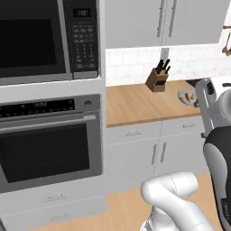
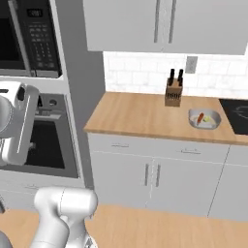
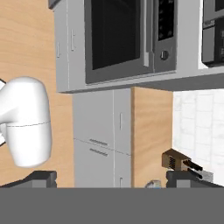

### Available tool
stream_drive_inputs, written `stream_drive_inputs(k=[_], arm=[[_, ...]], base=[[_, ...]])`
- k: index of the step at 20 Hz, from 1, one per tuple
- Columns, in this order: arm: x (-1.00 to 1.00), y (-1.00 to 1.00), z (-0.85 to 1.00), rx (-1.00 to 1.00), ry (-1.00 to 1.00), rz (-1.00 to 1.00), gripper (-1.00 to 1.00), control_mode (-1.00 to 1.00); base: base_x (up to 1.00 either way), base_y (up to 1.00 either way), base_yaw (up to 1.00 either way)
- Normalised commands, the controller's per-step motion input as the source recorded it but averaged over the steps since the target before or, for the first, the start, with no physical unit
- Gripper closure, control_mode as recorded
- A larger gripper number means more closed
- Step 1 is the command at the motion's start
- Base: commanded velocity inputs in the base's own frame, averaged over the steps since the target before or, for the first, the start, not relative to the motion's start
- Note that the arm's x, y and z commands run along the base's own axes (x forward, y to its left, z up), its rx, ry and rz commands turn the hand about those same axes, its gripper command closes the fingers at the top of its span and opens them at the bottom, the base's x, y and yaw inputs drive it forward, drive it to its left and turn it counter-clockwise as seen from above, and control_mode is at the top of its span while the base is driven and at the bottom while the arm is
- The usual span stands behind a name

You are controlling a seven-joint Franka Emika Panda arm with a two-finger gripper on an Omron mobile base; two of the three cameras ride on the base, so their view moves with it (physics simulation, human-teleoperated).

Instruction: Take the meat container that has the fish and place it on the second highest rack of the freezer. Then take the vegetable container that has the carrot and lemon wedge and place it on the highest rack of the freezer.

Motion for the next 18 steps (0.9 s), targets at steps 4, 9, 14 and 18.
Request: stream_drive_inputs(k=[4, 9, 14, 18], arm=[[0.0, 0.0, 0.0, 0.0, 0.0, 0.0, -1.0, 1.0], [0.0, 0.0, 0.0, 0.0, 0.0, 0.0, -1.0, 1.0], [0.0, 0.0, 0.0, 0.0, 0.0, 0.0, -1.0, 1.0], [0.0, 0.0, 0.0, 0.0, 0.0, 0.0, -1.0, 1.0]], base=[[0.31, -0.96, 0.04], [0.41, -0.86, 0.0], [0.68, -0.57, 0.0], [0.73, -0.36, 0.0]])
